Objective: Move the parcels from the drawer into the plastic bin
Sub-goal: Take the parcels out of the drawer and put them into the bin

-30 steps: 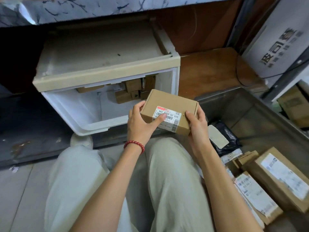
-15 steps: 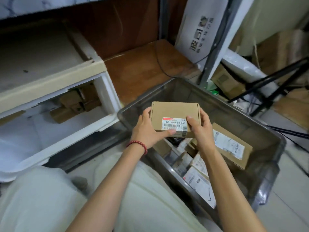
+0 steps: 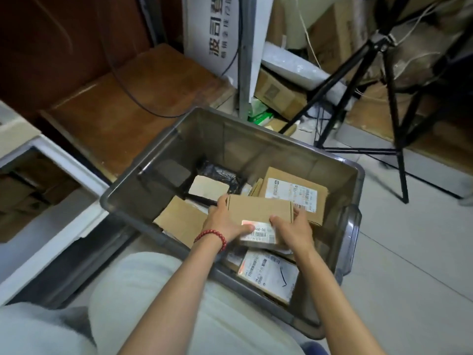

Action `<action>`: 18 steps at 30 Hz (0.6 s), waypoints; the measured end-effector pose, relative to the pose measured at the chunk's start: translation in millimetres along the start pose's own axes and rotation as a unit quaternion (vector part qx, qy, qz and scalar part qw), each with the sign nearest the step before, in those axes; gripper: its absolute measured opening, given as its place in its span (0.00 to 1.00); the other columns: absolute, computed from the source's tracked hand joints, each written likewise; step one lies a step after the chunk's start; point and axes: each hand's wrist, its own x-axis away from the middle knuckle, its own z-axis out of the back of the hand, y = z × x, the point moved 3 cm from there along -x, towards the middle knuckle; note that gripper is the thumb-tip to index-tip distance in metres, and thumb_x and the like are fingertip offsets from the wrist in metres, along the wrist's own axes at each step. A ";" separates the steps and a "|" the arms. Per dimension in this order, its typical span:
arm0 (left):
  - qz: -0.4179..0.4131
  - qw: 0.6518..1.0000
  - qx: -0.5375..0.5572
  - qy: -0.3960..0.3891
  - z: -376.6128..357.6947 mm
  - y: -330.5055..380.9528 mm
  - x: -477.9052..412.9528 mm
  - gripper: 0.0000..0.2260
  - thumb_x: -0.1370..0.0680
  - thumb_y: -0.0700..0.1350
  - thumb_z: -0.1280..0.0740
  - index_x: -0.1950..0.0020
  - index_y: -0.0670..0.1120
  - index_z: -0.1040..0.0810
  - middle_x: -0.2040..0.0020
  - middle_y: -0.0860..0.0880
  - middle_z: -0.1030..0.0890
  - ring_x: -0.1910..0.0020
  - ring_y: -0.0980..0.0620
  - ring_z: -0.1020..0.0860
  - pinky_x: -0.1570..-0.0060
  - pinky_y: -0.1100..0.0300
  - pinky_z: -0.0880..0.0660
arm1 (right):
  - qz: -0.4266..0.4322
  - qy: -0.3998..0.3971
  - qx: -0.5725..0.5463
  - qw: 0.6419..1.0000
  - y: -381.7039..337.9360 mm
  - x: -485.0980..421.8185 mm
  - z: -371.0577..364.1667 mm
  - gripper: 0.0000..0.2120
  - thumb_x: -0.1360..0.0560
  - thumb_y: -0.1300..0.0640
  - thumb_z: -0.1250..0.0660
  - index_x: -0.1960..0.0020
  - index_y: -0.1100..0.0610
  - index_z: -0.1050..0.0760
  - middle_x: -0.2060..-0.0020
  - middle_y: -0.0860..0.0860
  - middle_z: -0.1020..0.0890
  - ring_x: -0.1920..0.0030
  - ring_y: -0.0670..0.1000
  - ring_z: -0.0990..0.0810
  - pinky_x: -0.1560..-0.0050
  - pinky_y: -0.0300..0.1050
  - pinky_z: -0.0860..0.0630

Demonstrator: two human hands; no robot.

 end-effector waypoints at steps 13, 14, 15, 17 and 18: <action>-0.002 0.997 -0.054 -0.061 -49.2 14.8 -34.4 0.45 0.37 0.49 0.20 0.27 0.47 0.41 0.34 0.45 0.27 0.37 0.45 0.27 0.39 0.52 0.28 | -0.111 0.078 -0.013 0.991 40.2 -5.8 8.7 0.37 0.27 0.59 0.28 0.25 0.59 0.45 0.33 0.57 0.29 0.33 0.57 0.29 0.34 0.52 0.30; -0.009 0.997 -0.051 -0.056 -49.8 18.6 -36.5 0.45 0.37 0.49 0.19 0.27 0.48 0.41 0.34 0.46 0.27 0.37 0.45 0.27 0.39 0.52 0.28 | -0.109 0.083 -0.012 0.991 40.4 -6.5 9.1 0.37 0.27 0.60 0.28 0.26 0.59 0.45 0.32 0.57 0.30 0.33 0.57 0.29 0.34 0.52 0.30; -0.015 0.997 -0.051 -0.055 -50.1 21.0 -38.3 0.45 0.38 0.48 0.19 0.27 0.48 0.40 0.34 0.46 0.27 0.36 0.45 0.28 0.38 0.51 0.28 | -0.106 0.087 -0.007 0.991 40.4 -6.8 9.1 0.37 0.27 0.60 0.28 0.26 0.60 0.45 0.32 0.57 0.30 0.32 0.57 0.30 0.32 0.53 0.31; -0.027 0.997 -0.050 -0.056 -49.8 22.3 -40.3 0.45 0.38 0.48 0.19 0.28 0.48 0.39 0.33 0.46 0.28 0.35 0.45 0.28 0.37 0.51 0.29 | -0.094 0.098 0.006 0.991 39.2 -7.5 8.1 0.38 0.26 0.60 0.28 0.25 0.60 0.47 0.29 0.58 0.33 0.30 0.58 0.32 0.30 0.55 0.33; -0.035 0.997 -0.047 -0.057 -49.2 21.7 -40.7 0.44 0.38 0.49 0.19 0.28 0.49 0.39 0.33 0.46 0.27 0.35 0.45 0.28 0.37 0.51 0.29 | -0.085 0.104 0.012 0.991 37.8 -7.6 7.3 0.38 0.26 0.61 0.28 0.24 0.60 0.48 0.28 0.58 0.35 0.29 0.58 0.34 0.29 0.54 0.34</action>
